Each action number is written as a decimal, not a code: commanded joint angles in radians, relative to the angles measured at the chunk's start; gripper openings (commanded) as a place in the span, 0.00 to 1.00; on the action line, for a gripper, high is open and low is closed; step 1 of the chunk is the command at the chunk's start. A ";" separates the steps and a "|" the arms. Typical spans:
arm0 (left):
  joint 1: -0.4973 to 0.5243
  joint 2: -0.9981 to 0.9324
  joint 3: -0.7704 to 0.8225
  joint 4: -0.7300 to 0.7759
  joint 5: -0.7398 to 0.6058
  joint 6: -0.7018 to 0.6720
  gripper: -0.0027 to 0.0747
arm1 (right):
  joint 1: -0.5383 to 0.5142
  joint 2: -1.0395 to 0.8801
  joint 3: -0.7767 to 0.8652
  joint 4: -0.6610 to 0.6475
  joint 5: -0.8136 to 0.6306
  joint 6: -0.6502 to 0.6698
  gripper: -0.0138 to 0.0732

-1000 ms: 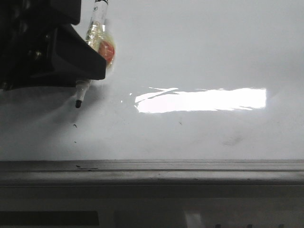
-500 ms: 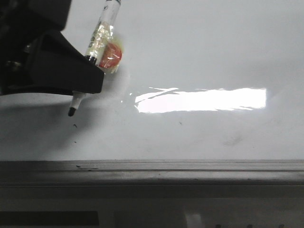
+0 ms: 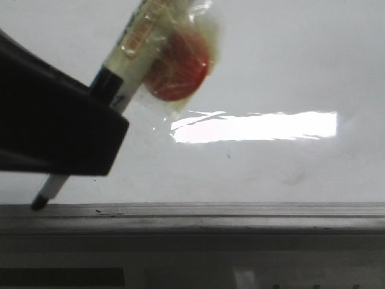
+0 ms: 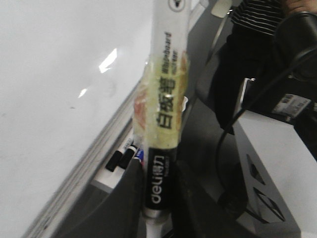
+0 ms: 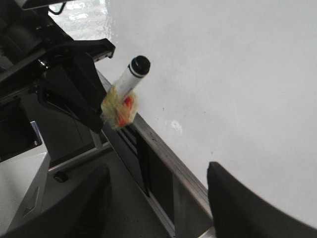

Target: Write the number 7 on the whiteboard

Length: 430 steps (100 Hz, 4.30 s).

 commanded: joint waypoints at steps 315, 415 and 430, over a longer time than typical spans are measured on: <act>-0.008 -0.328 -0.021 -0.651 -0.266 0.461 0.49 | 0.381 0.374 -0.130 0.160 -0.428 -0.449 0.10; -0.008 -0.515 0.083 -0.744 -0.513 0.463 0.01 | 0.592 0.629 -0.132 0.008 -1.064 -0.451 0.10; -0.008 -0.515 0.083 -0.744 -0.513 0.463 0.01 | 0.590 0.667 -0.132 0.080 -1.079 -0.451 0.10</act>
